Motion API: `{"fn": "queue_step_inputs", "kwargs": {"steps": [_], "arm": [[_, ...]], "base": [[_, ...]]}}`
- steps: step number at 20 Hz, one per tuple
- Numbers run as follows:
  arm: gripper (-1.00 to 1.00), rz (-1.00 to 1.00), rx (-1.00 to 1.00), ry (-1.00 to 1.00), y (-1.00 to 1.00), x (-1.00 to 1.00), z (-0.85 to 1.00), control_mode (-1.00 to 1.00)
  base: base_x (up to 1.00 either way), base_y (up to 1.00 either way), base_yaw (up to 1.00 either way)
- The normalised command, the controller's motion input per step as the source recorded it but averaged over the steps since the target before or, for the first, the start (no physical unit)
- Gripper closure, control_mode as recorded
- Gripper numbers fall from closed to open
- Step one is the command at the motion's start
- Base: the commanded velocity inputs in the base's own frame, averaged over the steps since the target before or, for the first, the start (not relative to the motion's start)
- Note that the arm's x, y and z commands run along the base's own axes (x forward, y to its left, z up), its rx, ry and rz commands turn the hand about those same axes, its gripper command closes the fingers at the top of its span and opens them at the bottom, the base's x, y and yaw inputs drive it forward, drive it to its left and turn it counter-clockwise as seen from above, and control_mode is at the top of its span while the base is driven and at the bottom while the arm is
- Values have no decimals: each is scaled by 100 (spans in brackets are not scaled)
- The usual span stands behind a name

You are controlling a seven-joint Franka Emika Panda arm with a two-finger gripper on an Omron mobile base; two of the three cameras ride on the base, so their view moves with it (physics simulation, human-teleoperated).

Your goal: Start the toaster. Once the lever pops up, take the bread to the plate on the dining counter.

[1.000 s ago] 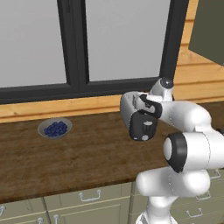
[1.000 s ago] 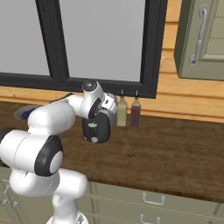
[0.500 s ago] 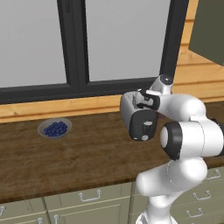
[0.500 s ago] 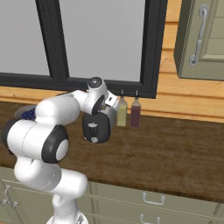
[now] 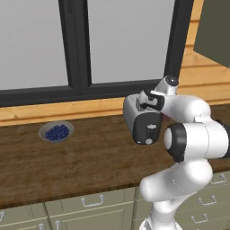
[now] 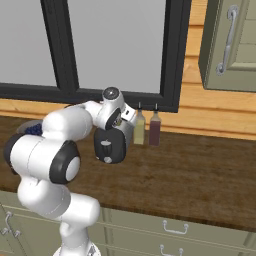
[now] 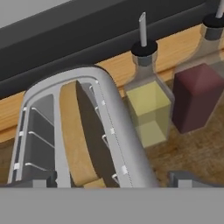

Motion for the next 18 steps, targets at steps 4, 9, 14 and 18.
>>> {"fn": "queue_step_inputs", "kwargs": {"steps": [4,9,14,18], "arm": [[-100,2,0,-2,26,3,-18,-100],[-100,3,0,-1,45,2,-25,-100],[-100,0,0,0,19,23,-27,-100],[-100,0,-1,0,0,28,-34,-100]], "base": [[0,0,0],[0,0,0],[0,0,0],[0,0,0]]}}
